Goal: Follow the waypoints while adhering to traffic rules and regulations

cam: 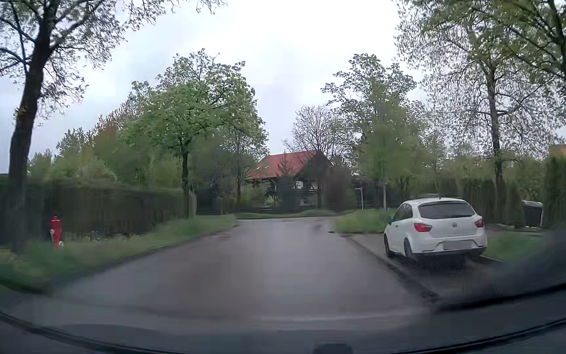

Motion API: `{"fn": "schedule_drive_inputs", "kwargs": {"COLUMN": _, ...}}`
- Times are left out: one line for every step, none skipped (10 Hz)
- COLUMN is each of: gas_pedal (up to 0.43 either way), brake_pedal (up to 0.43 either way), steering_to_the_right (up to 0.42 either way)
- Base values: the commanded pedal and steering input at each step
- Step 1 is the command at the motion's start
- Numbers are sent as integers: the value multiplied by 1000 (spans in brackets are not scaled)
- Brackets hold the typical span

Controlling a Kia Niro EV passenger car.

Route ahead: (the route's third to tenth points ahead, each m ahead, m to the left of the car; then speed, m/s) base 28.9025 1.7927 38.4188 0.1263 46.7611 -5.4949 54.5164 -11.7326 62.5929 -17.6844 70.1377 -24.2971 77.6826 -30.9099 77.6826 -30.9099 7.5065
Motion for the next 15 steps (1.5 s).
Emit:
{"fn": "schedule_drive_inputs", "kwargs": {"gas_pedal": 110, "brake_pedal": 0, "steering_to_the_right": -2}}
{"fn": "schedule_drive_inputs", "kwargs": {"gas_pedal": 110, "brake_pedal": 0, "steering_to_the_right": -2}}
{"fn": "schedule_drive_inputs", "kwargs": {"gas_pedal": 110, "brake_pedal": 0, "steering_to_the_right": -3}}
{"fn": "schedule_drive_inputs", "kwargs": {"gas_pedal": 110, "brake_pedal": 0, "steering_to_the_right": -2}}
{"fn": "schedule_drive_inputs", "kwargs": {"gas_pedal": 110, "brake_pedal": 0, "steering_to_the_right": -2}}
{"fn": "schedule_drive_inputs", "kwargs": {"gas_pedal": 110, "brake_pedal": 0, "steering_to_the_right": -3}}
{"fn": "schedule_drive_inputs", "kwargs": {"gas_pedal": 98, "brake_pedal": 0, "steering_to_the_right": -2}}
{"fn": "schedule_drive_inputs", "kwargs": {"gas_pedal": 98, "brake_pedal": 0, "steering_to_the_right": -2}}
{"fn": "schedule_drive_inputs", "kwargs": {"gas_pedal": 98, "brake_pedal": 0, "steering_to_the_right": -2}}
{"fn": "schedule_drive_inputs", "kwargs": {"gas_pedal": 98, "brake_pedal": 0, "steering_to_the_right": -2}}
{"fn": "schedule_drive_inputs", "kwargs": {"gas_pedal": 87, "brake_pedal": 0, "steering_to_the_right": -2}}
{"fn": "schedule_drive_inputs", "kwargs": {"gas_pedal": 87, "brake_pedal": 0, "steering_to_the_right": -3}}
{"fn": "schedule_drive_inputs", "kwargs": {"gas_pedal": 87, "brake_pedal": 0, "steering_to_the_right": -3}}
{"fn": "schedule_drive_inputs", "kwargs": {"gas_pedal": 79, "brake_pedal": 0, "steering_to_the_right": -2}}
{"fn": "schedule_drive_inputs", "kwargs": {"gas_pedal": 79, "brake_pedal": 0, "steering_to_the_right": -2}}
